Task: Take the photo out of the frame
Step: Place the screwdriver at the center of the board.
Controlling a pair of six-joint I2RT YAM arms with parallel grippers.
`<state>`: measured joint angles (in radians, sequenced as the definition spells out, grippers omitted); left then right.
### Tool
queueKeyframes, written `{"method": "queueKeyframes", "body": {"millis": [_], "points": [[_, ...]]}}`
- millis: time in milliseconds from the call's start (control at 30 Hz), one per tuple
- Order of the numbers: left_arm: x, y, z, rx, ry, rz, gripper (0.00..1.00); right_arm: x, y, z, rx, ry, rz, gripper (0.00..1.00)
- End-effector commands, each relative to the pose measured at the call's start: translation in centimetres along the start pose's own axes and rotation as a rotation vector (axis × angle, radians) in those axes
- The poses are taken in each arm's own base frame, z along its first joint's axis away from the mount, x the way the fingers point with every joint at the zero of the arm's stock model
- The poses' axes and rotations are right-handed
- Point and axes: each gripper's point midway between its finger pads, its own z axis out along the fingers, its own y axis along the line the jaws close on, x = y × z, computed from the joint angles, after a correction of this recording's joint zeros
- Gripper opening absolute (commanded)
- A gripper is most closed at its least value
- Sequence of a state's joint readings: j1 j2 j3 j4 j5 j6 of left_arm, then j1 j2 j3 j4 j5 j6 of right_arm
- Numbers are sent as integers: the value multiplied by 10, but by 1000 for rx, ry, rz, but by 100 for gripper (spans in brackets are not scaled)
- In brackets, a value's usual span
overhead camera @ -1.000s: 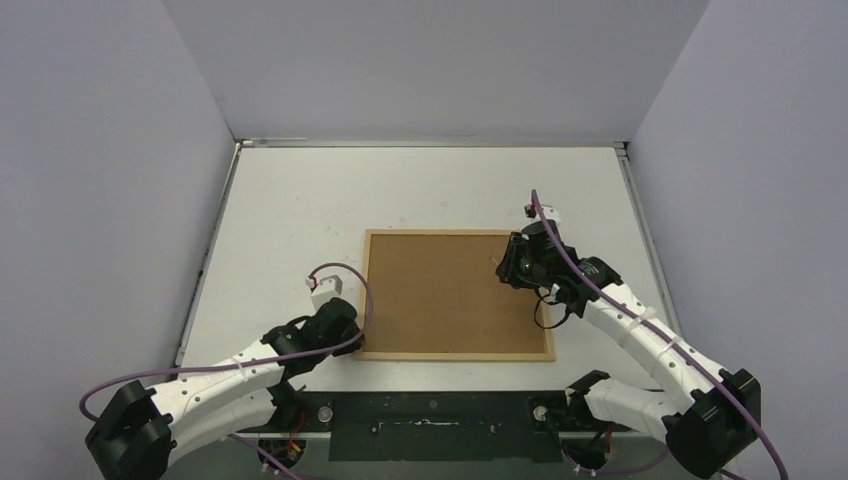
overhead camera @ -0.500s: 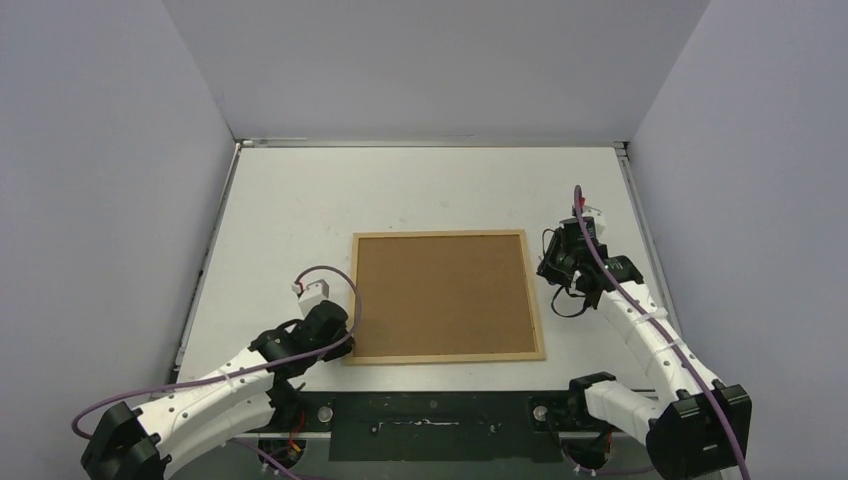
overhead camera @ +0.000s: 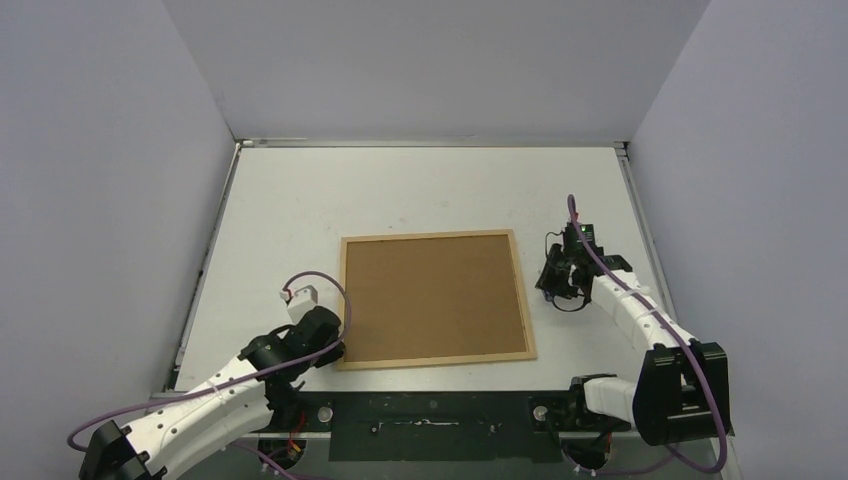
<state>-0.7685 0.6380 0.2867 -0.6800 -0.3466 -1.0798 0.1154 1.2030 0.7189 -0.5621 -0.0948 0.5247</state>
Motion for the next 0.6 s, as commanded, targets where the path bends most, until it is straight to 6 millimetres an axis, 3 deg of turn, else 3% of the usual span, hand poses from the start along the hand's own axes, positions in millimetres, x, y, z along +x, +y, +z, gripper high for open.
{"method": "queueKeyframes", "body": {"millis": [0,167,567], "points": [[-13,1,-1,-37,-43,-9,0,11,0,9,-22,60,-42,0],[-19,-11,-2,-6,-25,-3,0,30,-4,18,-9,146,-72,0],[-26,-1,4,-56,11,-82,0,26,-6,28,110,158,-183,0]]}}
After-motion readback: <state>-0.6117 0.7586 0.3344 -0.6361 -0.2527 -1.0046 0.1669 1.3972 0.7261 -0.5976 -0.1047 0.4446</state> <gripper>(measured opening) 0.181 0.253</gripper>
